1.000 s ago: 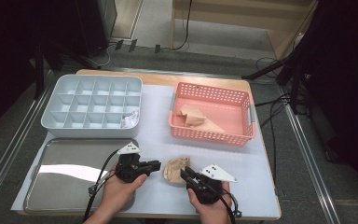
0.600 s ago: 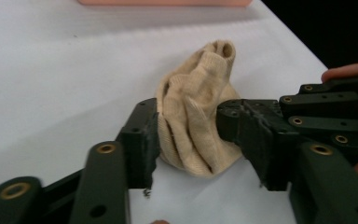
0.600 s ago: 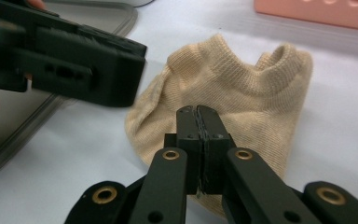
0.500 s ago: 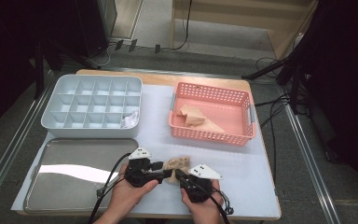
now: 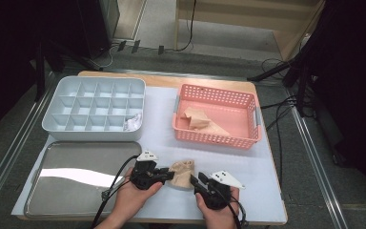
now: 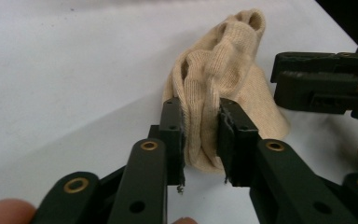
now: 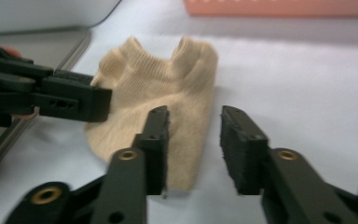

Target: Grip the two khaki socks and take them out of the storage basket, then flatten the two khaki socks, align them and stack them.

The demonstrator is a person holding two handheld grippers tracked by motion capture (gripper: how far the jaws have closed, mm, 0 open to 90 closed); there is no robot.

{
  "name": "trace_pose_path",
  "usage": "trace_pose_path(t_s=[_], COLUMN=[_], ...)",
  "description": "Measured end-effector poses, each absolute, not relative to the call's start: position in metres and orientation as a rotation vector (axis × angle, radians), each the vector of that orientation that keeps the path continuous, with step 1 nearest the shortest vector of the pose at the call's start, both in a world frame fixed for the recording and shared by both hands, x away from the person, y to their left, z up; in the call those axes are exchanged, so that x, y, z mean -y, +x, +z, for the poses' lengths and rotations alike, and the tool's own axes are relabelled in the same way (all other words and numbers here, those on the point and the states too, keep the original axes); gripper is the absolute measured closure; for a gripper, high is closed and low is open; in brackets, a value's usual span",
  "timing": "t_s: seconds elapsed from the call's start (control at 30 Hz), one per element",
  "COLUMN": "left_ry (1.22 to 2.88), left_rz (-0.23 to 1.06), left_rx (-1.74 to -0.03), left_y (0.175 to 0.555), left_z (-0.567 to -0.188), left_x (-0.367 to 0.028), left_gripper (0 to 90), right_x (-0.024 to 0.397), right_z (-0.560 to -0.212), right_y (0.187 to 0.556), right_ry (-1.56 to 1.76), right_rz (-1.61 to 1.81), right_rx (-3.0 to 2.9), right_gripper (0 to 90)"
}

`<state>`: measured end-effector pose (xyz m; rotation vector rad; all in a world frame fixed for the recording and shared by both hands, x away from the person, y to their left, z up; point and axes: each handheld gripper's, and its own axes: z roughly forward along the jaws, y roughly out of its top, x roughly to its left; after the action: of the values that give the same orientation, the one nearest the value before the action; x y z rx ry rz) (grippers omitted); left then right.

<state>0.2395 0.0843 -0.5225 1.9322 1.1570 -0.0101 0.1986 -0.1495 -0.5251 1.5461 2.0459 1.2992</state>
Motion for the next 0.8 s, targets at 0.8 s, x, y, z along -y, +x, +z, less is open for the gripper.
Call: trace_pose_path(t_s=[0.8], left_ry=[1.916], left_rz=[-0.024], left_rx=[-1.146], left_y=[0.227], left_z=[-0.522], left_x=[-0.078], left_gripper=[72.6], right_x=[0.16], right_z=[-0.52], right_y=[0.193], right_ry=[1.581], right_rz=[1.361], right_rx=[-2.061], right_gripper=[71.7])
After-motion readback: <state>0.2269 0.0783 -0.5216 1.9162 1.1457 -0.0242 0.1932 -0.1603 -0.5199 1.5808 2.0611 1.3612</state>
